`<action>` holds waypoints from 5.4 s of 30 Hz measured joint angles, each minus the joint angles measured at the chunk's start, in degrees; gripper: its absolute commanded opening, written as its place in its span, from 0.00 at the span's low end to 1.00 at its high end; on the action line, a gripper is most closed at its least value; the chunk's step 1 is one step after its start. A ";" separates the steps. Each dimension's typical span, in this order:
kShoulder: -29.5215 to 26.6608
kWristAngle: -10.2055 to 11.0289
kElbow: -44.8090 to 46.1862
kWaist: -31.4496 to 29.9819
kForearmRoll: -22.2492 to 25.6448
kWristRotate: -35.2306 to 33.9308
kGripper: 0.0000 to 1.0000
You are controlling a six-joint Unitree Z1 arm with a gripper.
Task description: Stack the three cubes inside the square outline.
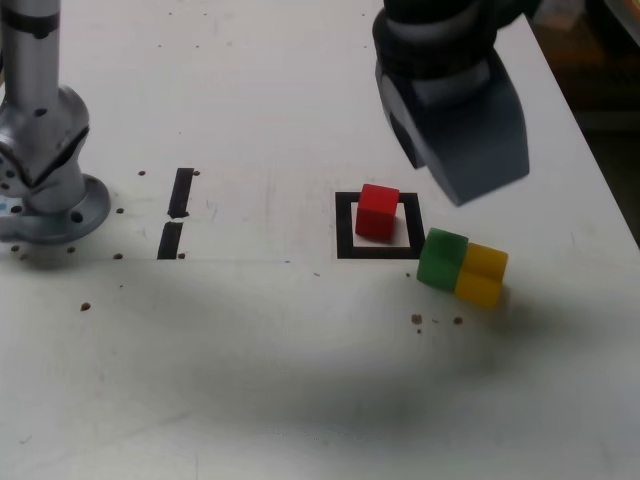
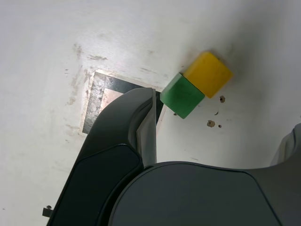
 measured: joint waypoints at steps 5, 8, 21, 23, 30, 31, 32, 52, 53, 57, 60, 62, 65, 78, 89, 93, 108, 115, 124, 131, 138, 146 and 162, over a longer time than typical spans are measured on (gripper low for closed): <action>2.72 0.16 -1.25 -2.40 -1.16 1.36 0.99; 3.18 0.01 -2.52 -3.65 -1.60 1.37 0.99; 6.96 0.65 -6.33 -5.90 -4.19 1.42 0.99; 7.40 0.80 -6.97 -5.88 -4.39 1.42 0.99; 9.34 1.30 -7.81 -4.48 -5.34 1.42 0.99; 9.51 1.31 -7.80 -4.05 -5.39 1.44 0.99; 9.58 1.32 -7.80 -3.25 -5.52 1.56 0.99; 12.37 1.33 -8.44 0.39 -8.20 2.87 0.98; 12.37 1.33 -8.44 0.40 -8.36 2.87 0.98; 12.37 1.33 -8.44 0.62 -8.67 2.88 0.98; 12.54 1.33 -8.45 0.78 -8.78 2.88 0.98; 12.90 1.32 -8.44 0.81 -8.80 2.88 0.98; 13.35 1.25 -8.40 0.81 -8.90 2.88 0.98; 14.65 -0.70 -8.37 0.90 -9.33 2.87 0.98; 14.71 -3.17 -4.80 1.20 -10.73 2.87 0.98; 14.58 -3.53 -2.94 1.20 -10.74 2.87 0.98; 11.89 -6.11 1.59 1.20 -10.92 3.86 0.97; 11.84 -9.04 2.68 0.83 -13.54 3.85 0.96; 12.98 -11.22 6.12 0.44 -17.29 0.46 0.91; 13.30 -12.42 6.12 0.46 -17.29 -1.47 0.77; 13.58 -12.59 6.12 0.47 -18.92 -6.19 0.27; 13.93 -13.29 6.08 0.47 -20.43 -6.54 0.06; 14.45 -13.22 5.85 0.46 -20.73 -6.35 0.03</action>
